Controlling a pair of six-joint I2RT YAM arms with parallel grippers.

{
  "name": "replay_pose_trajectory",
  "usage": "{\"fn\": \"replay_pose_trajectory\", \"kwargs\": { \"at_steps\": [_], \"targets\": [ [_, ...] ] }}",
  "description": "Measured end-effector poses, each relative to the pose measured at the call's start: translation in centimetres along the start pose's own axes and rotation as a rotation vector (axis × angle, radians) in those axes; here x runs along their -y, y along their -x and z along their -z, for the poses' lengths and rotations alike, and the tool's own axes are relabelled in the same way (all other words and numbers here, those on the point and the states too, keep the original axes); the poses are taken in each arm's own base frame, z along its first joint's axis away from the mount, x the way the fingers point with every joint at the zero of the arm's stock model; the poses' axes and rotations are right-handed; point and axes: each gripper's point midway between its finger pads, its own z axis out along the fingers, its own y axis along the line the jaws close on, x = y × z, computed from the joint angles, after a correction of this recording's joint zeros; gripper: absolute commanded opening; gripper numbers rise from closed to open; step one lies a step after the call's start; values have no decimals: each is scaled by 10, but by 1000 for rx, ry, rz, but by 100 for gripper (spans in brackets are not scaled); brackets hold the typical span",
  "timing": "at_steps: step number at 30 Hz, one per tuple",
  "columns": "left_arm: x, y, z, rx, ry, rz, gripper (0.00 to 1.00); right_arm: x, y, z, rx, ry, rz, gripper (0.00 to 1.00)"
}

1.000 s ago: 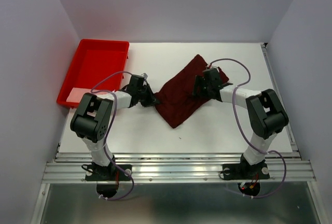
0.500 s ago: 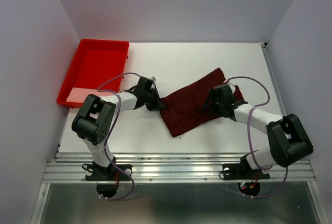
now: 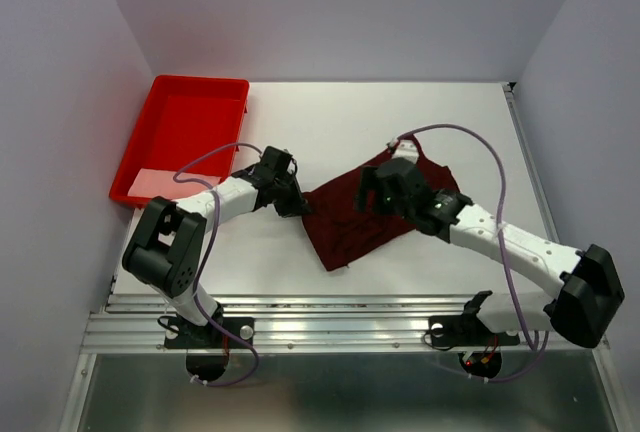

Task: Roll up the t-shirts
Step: Roll the T-shirt to the center of the board.

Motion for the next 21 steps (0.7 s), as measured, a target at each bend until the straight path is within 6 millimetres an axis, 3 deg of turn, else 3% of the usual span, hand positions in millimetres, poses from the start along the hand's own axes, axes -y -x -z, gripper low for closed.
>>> {"fn": "replay_pose_trajectory", "kwargs": {
  "at_steps": [2, 7, 10, 13, 16, 21],
  "targets": [
    [-1, -1, 1, -3, 9, 12, 0, -29, -34, 3, -55, 39, 107, 86],
    [-5, -3, 1, -8, 31, 39, 0, -60, -111, -1, -175, -3, 336, 87],
    [-6, -3, 1, -6, 37, 48, 0, -77, -141, 2, -189, -12, 441, 87],
    [-7, -3, 1, -4, 44, 53, 0, -95, -156, 7, -177, 1, 494, 85],
    [-8, -2, 1, -2, 50, 58, 0, -106, -159, 7, -151, -7, 519, 77],
    [-10, -3, 1, -1, 60, 59, 0, -106, -170, -9, -128, -69, 568, 70]
  ]
}}
